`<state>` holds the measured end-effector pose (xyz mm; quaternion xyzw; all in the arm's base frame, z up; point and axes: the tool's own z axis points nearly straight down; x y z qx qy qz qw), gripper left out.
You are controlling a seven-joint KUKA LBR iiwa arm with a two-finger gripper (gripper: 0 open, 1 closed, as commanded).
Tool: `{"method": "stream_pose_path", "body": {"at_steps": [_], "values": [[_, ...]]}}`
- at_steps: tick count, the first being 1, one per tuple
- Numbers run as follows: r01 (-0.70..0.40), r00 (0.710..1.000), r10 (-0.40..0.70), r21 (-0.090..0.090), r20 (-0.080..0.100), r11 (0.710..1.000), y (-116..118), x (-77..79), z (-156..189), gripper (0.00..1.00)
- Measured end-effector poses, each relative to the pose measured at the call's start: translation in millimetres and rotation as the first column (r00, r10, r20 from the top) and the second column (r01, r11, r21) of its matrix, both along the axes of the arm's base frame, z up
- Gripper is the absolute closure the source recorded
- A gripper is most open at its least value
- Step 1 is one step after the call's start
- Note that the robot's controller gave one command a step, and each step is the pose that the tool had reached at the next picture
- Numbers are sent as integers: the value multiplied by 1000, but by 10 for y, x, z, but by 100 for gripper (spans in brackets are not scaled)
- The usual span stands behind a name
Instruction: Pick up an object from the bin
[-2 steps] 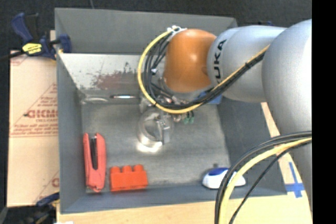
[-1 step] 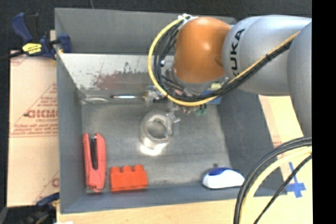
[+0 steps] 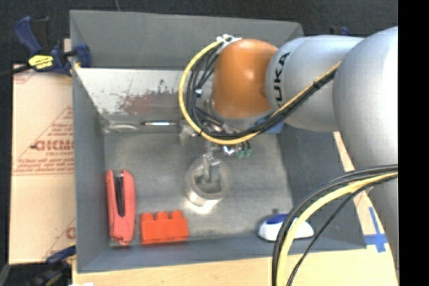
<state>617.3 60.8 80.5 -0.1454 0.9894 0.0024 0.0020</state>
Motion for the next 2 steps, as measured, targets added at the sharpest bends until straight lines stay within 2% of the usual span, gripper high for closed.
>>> {"method": "stream_pose_path", "body": {"at_steps": [1, 2], "values": [[115, 993, -115, 2, 12, 993, -267, 10, -93, 0], [-50, 999, 50, 0, 6, 999, -400, 376, -85, 100]]}}
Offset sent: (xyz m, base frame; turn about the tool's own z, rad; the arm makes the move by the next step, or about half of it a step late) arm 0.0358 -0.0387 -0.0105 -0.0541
